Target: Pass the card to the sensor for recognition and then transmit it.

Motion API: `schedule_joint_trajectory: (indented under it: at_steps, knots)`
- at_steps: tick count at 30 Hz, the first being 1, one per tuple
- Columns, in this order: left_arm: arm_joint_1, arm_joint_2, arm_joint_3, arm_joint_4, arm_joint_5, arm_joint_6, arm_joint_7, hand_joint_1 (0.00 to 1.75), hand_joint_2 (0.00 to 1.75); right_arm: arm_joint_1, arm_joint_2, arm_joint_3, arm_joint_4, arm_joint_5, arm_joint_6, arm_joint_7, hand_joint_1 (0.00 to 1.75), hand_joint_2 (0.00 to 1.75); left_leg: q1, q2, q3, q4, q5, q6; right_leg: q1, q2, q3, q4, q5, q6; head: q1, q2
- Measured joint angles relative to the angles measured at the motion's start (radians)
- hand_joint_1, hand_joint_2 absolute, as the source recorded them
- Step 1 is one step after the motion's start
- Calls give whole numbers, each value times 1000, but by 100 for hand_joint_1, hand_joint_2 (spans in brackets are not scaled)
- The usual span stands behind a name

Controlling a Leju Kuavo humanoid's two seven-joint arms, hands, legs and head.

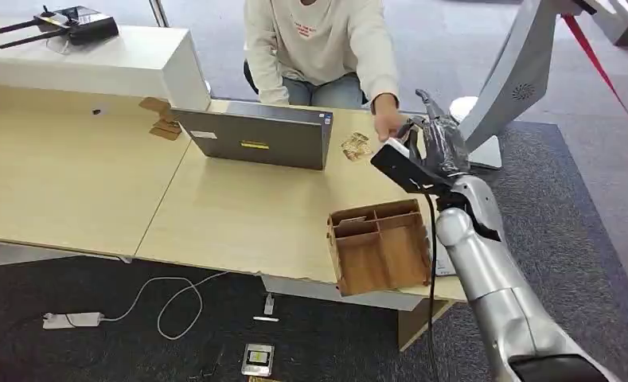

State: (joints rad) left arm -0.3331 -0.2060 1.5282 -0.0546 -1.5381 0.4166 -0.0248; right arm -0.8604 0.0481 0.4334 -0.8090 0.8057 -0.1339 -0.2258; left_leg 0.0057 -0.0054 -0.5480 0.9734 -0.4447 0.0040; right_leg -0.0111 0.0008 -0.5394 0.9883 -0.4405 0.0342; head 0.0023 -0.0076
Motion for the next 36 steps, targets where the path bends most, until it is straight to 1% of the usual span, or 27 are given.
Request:
schedule_joint_trajectory:
  at_steps: [2, 6, 12, 13, 14, 18, 22, 27, 30, 33, 34, 36]
  knots:
    - [-2, 0, -5, 0, 0, 10, 13, 0, 0, -24, 19, 3, 46, 2, -6, -5, 175, 175, 0, 0, 0, 0, 0, 0, 0, 0, 0, 0, 0, 0, 0, 0]
    - [-3, 5, -10, 0, 3, -6, 8, 0, 0, -59, 50, 8, 126, 2, -25, -21, 175, 175, 0, 0, 0, 0, 0, 0, 0, 0, 0, 0, 0, 0, 0, 0]
    - [-3, 5, -21, 0, 4, -1, 19, 0, 0, -70, 77, 9, 203, 2, -35, -21, 175, 175, 0, 0, 0, 0, 0, 0, 0, 0, 0, 0, 0, 0, 0, 0]
    - [-3, 5, -22, 0, 4, 3, 22, 0, 0, -71, 80, 9, 213, 2, -40, -21, 3, 175, 0, 0, 0, 0, 0, 0, 0, 0, 0, 0, 0, 0, 0, 0]
    - [-3, 4, -22, 0, 3, 10, 24, 0, 0, -71, 82, 9, 223, 0, -48, -21, 0, 175, 0, 0, 0, 0, 0, 0, 0, 0, 0, 0, 0, 0, 0, 0]
    - [-6, -6, -22, 0, 3, 34, 42, 0, 0, -71, 89, 10, 254, 0, -80, -23, 0, 175, 0, 0, 0, 0, 0, 0, 0, 0, 0, 0, 0, 0, 0, 0]
    - [-6, -14, -22, 0, 0, 46, 42, 0, 0, -78, 91, 10, 274, -8, -128, -30, 0, 175, 0, 0, 0, 0, 0, 0, 0, 0, -1, 0, 0, 0, 0, 0]
    - [-4, -15, -21, 0, 0, 48, 41, 0, 0, -110, 76, 2, 296, -72, -240, -57, 0, 175, 0, 0, 0, 0, 0, 0, 0, 0, -1, 0, 0, 0, 0, 0]
    - [-1, -16, -20, 0, 0, 53, 40, 0, 0, -125, 48, -17, 305, -124, -323, -75, 0, 175, 0, 0, 0, 1, 0, 0, -1, 0, -1, 0, 0, 0, 0, 0]
    - [4, -16, -16, 0, 6, 62, 42, 0, 0, -131, -7, -59, 314, -215, -413, -92, 0, 175, 0, 0, 1, 1, 0, 0, -2, 0, -1, -1, 0, 0, 0, 0]
    - [5, -16, -14, 0, 8, 64, 43, 0, 0, -132, -23, -75, 317, -240, -427, -101, 0, 175, 0, 0, 0, 1, 0, 0, -2, 0, -1, -1, 0, 0, 0, 0]
    - [9, -16, -13, 0, 13, 66, 50, 0, 0, -133, -73, -116, 323, -282, -448, -111, 0, 175, 0, -1, 0, 1, 0, 1, -3, 0, -1, -1, 0, 0, 0, 0]
